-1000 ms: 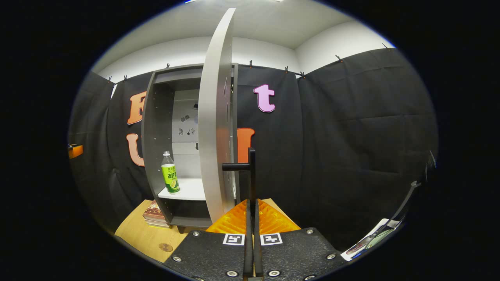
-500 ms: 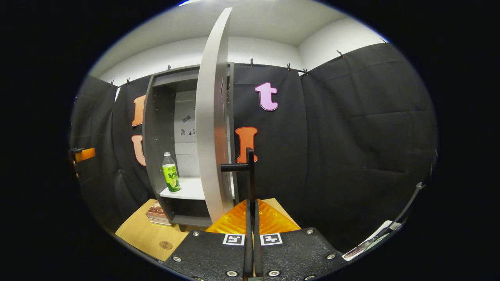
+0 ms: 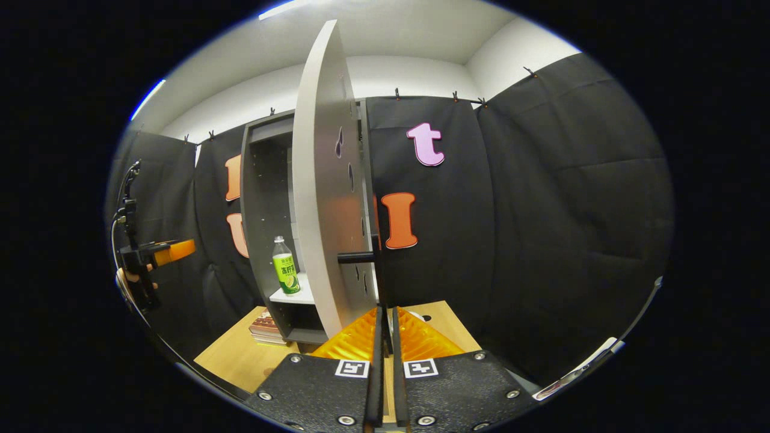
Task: Open the cabinet door with the right hand, grasp the bottle in the cabinet with the left hand and place it on the coaster, then close the cabinet door with the right hand.
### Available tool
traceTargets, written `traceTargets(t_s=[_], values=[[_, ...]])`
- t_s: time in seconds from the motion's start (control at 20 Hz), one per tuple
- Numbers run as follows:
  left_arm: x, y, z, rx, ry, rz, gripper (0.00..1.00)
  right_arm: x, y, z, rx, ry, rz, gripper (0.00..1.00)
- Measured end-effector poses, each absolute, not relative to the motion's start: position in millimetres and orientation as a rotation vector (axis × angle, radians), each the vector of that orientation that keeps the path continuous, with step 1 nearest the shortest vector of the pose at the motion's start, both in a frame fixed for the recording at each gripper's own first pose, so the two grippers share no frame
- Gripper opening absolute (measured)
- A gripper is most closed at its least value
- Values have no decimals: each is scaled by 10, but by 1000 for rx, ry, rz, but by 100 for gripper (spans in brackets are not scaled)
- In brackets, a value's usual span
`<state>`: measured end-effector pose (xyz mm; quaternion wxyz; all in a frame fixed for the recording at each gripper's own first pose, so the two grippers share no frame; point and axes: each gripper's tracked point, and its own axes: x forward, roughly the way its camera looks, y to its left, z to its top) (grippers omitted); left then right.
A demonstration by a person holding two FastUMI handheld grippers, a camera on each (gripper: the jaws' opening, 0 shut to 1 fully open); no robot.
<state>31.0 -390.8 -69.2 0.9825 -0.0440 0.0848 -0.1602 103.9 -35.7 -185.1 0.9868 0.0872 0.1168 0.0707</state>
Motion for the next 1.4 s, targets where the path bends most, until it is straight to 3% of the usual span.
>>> traceTargets(t_s=[0.15, 0.4, 0.55, 0.65, 0.7, 0.75, 0.85, 1.0, 1.05, 1.4], values=[[343, -4216, -792, -110, 184, -352, 97, 1069, -660, -1860, 148, 215, 77, 8], [597, -4618, -917, -98, 174, -348, 98, 1090, -1109, -1973, 162, 227, 3, 19], [779, -4850, -977, -97, 165, -340, 97, 1116, -1293, -2086, 160, 239, -31, 32], [882, -5005, -1045, -108, 172, -347, 96, 1130, -1375, -2151, 165, 246, -44, 54], [933, -5074, -1068, -115, 173, -350, 98, 1144, -1421, -2163, 167, 245, -54, 53], [990, -5134, -1082, -118, 174, -352, 96, 1224, -1463, -2146, 166, 244, -63, 68], [1114, -5197, -1168, -120, 180, -346, 96, 1289, -1530, -2164, 160, 241, -81, 86], [1320, -5290, -1394, -123, 213, -336, 96, 1333, -1629, -2214, 153, 242, -105, 89], [1397, -5325, -1480, -124, 226, -334, 96, 1362, -1661, -2227, 155, 245, -111, 99], [1897, -5556, -1945, -75, 276, -309, 98, 1414, -1868, -2380, 162, 272, -162, 93]])
